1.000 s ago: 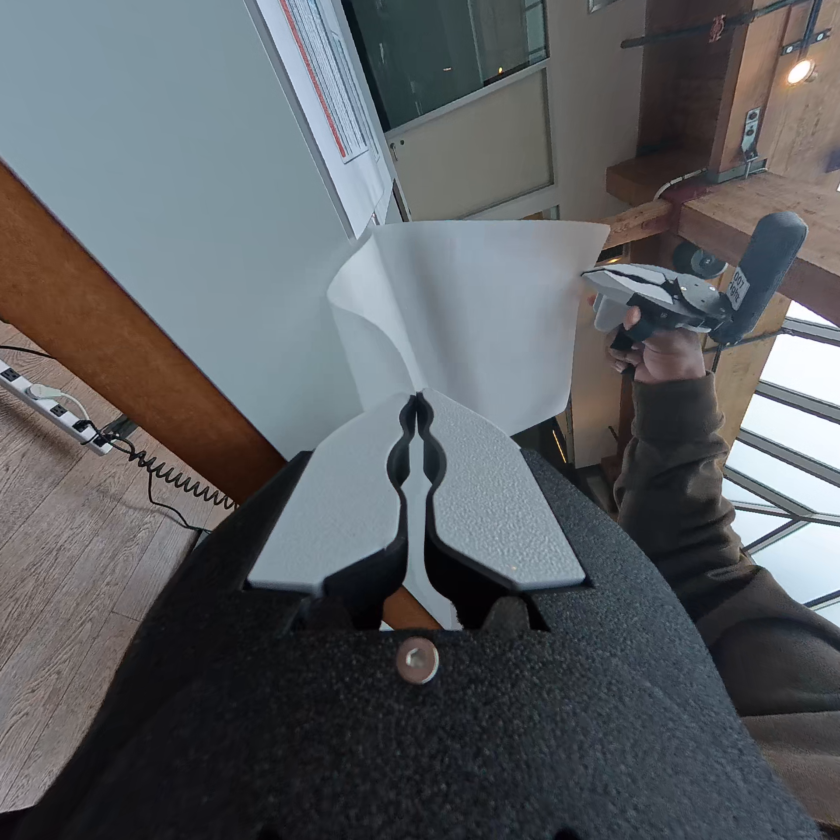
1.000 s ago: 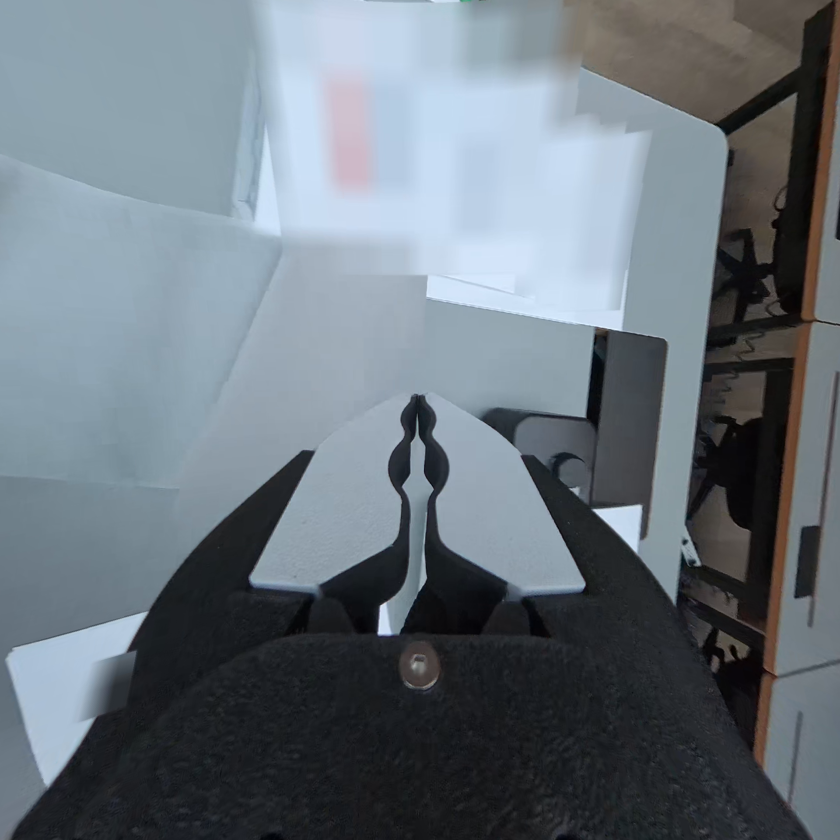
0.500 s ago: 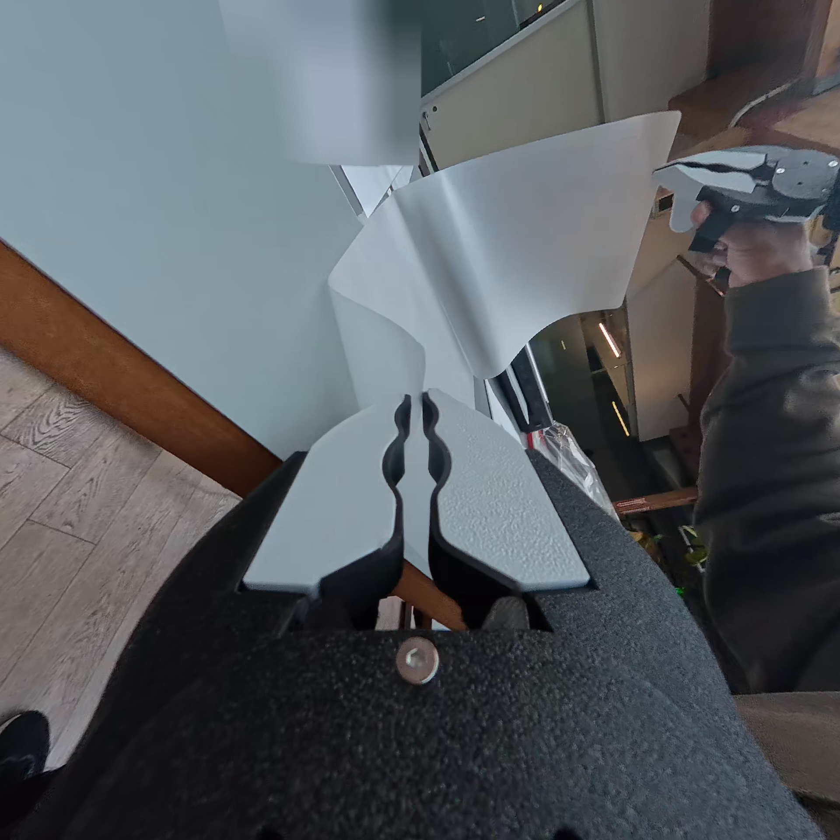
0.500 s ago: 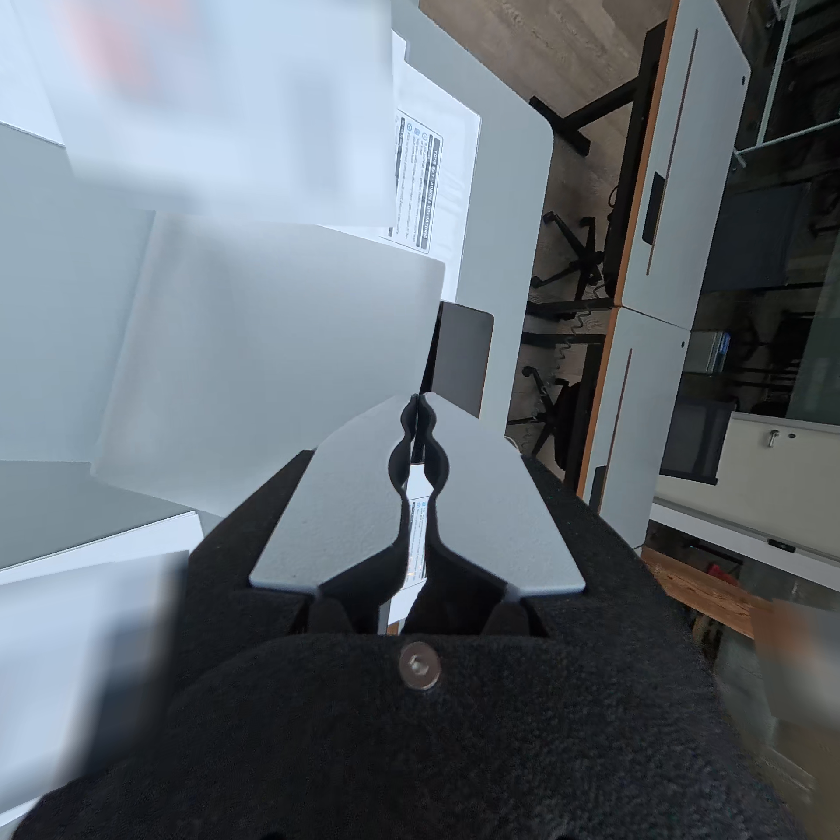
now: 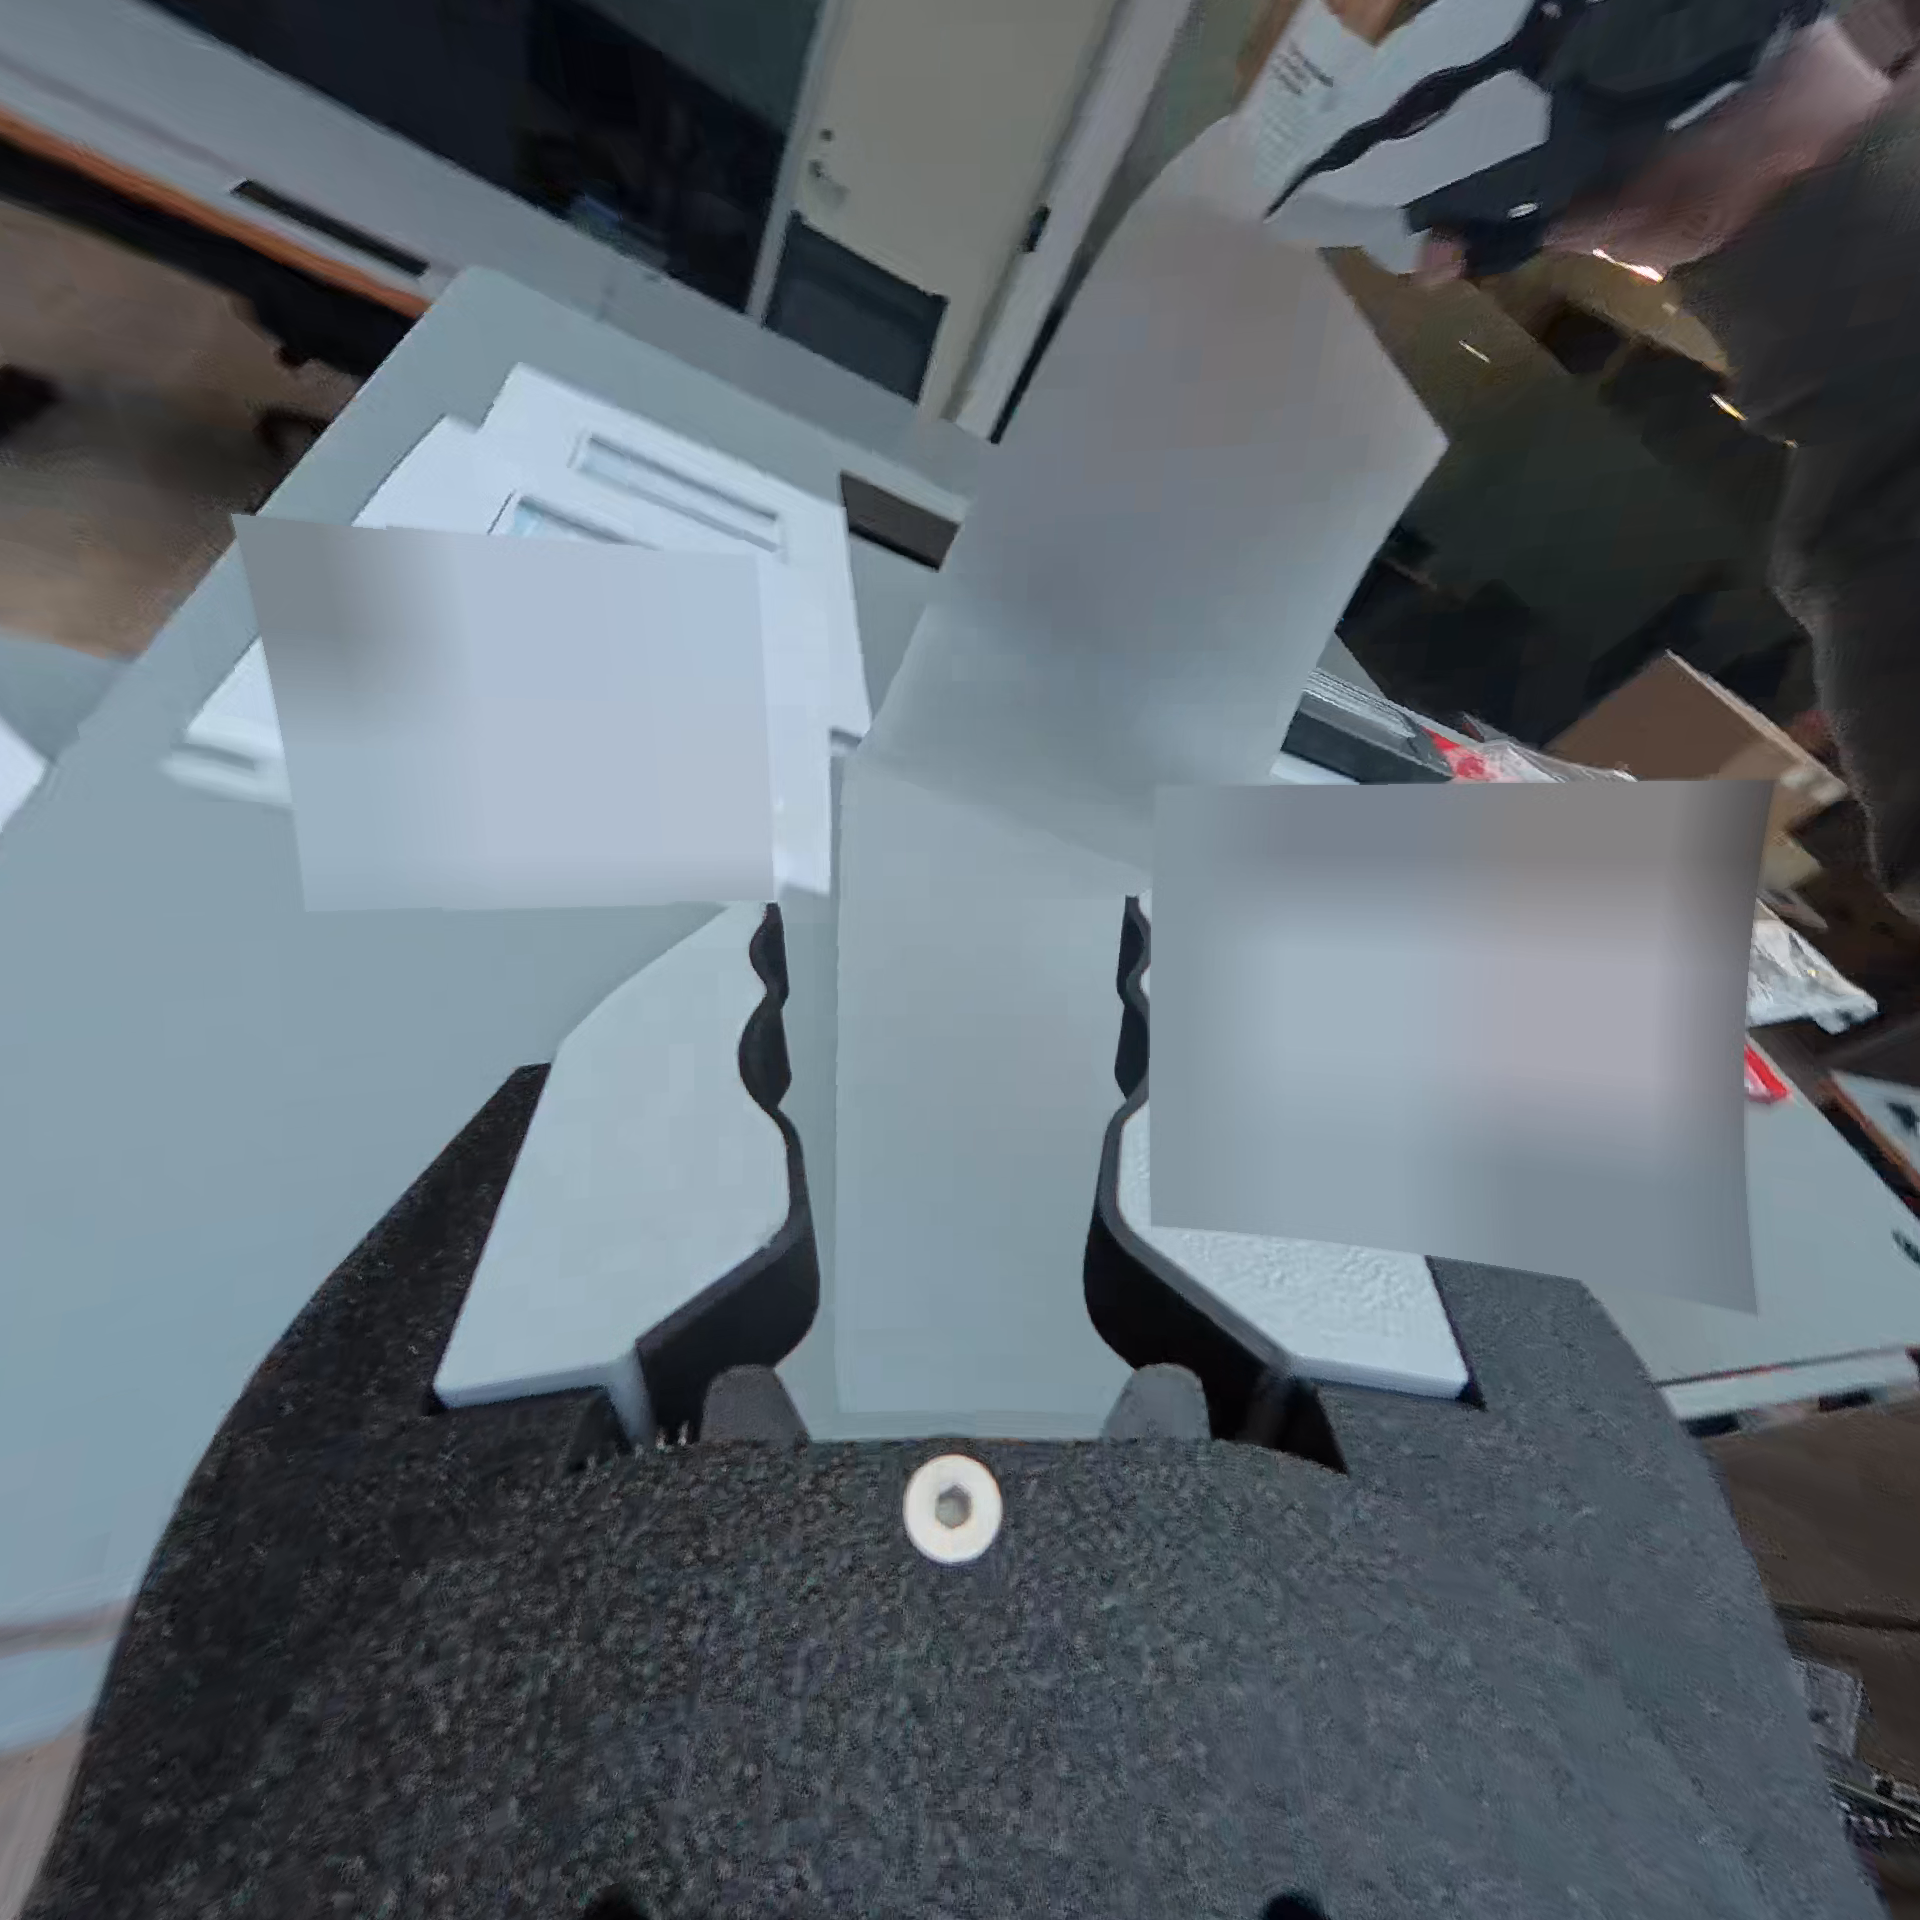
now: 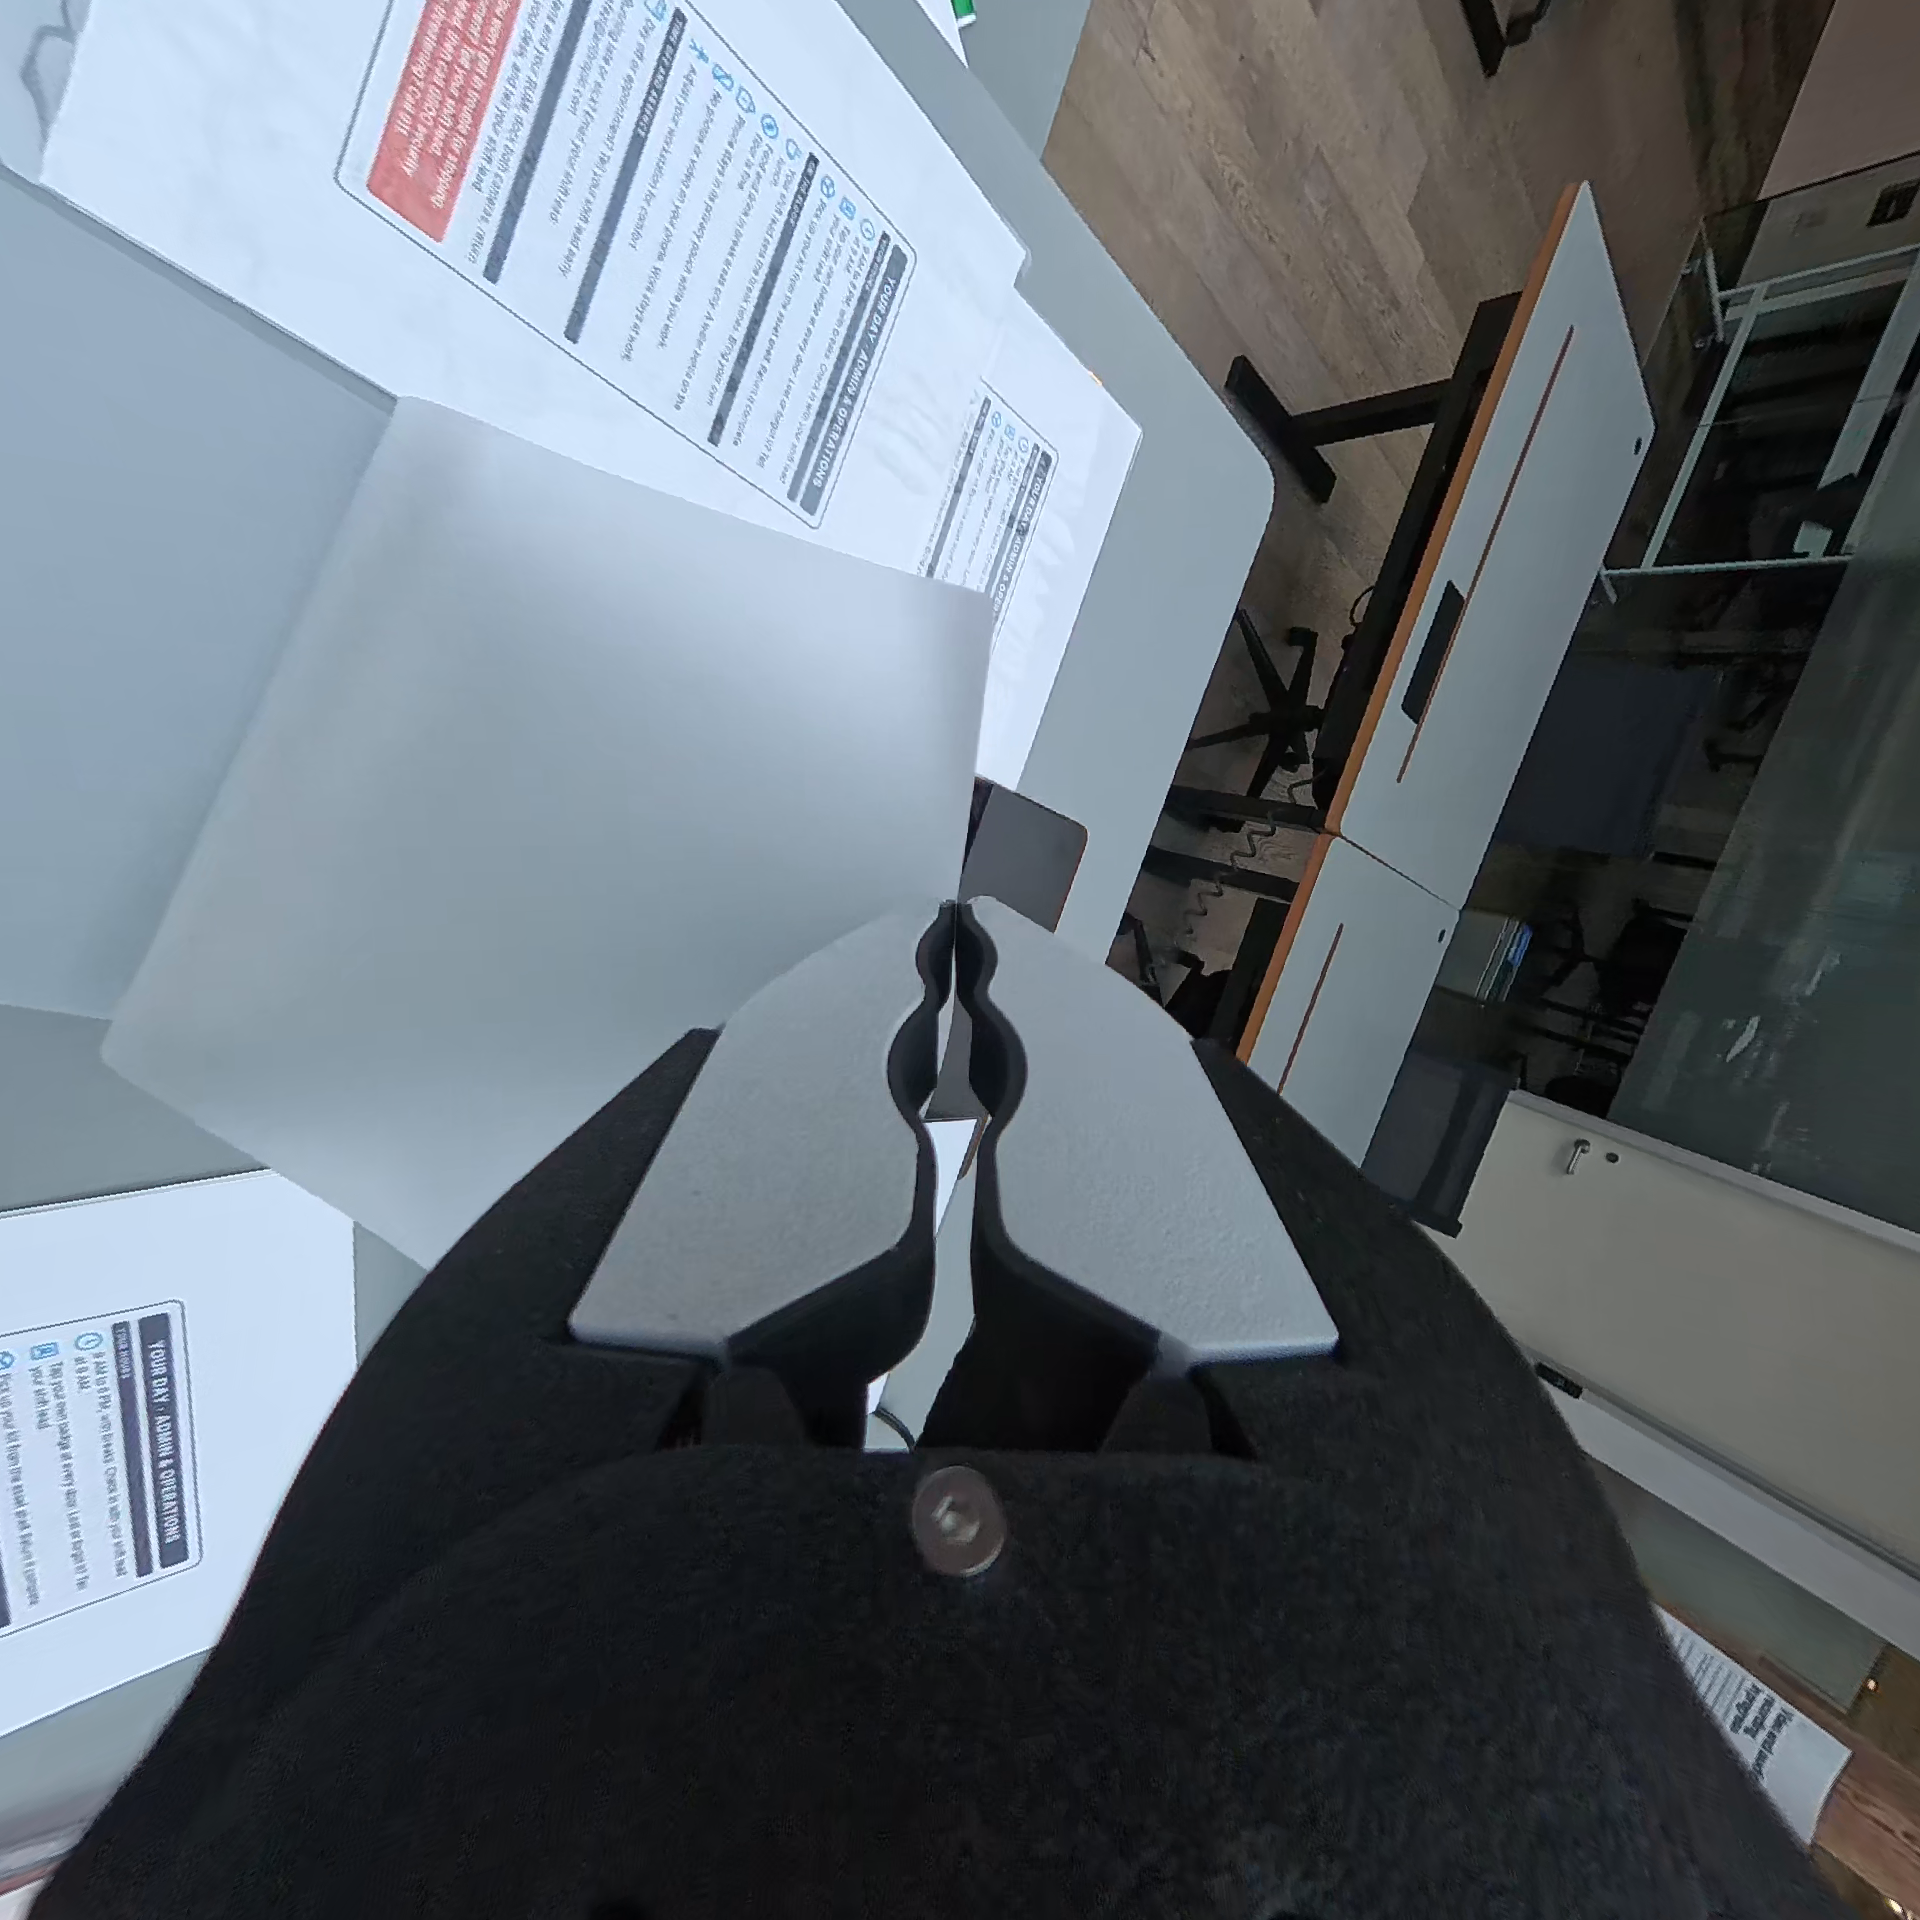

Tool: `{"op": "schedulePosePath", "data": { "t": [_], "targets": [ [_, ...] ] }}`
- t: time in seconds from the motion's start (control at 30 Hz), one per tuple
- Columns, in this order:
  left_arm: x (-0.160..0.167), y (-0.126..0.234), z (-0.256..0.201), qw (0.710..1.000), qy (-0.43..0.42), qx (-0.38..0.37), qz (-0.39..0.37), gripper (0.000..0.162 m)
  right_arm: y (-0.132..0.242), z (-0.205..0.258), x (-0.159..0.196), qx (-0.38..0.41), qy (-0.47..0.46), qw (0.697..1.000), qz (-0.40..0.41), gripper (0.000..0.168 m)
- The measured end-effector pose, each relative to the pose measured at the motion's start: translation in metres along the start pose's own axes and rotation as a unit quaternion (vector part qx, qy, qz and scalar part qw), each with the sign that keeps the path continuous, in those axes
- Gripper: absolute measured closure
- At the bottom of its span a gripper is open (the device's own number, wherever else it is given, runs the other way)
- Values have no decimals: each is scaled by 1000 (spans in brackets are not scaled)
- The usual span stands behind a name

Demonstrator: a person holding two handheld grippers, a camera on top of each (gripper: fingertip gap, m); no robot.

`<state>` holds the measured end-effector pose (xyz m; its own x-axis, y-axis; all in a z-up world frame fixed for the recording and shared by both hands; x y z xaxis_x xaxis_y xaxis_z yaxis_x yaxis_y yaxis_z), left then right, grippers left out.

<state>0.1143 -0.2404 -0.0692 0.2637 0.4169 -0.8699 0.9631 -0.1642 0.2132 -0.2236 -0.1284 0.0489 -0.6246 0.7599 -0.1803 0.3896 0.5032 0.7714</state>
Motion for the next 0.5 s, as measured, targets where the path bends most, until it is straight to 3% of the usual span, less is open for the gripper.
{"op": "schedulePosePath", "data": {
  "t": [0.03,0.2,0.37,0.5],
  "targets": [
    [-22,-16,-5,999,-38,38,5,101,1,1,-2,-3,2,1000,-2,168],
    [-110,-121,-43,962,-150,220,64,101,7,9,-8,-31,11,999,-15,168],
    [-149,-211,-66,909,-293,282,86,99,13,10,-12,-54,14,998,-29,168],
    [-162,-241,-75,877,-347,323,75,103,17,8,-16,-69,11,996,-55,168]
  ]
}}
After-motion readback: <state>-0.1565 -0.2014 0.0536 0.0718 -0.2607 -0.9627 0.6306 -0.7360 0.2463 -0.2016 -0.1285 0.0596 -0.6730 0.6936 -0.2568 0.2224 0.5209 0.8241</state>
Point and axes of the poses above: each gripper's, where its closed fingertips meet, y back along the fingers, x out of its underside, z = x × y across the jaws, the point moved 3 cm from there along y, back along the fingers, and after that the axes turned 1 degree about -z, right-handed, at the moved point
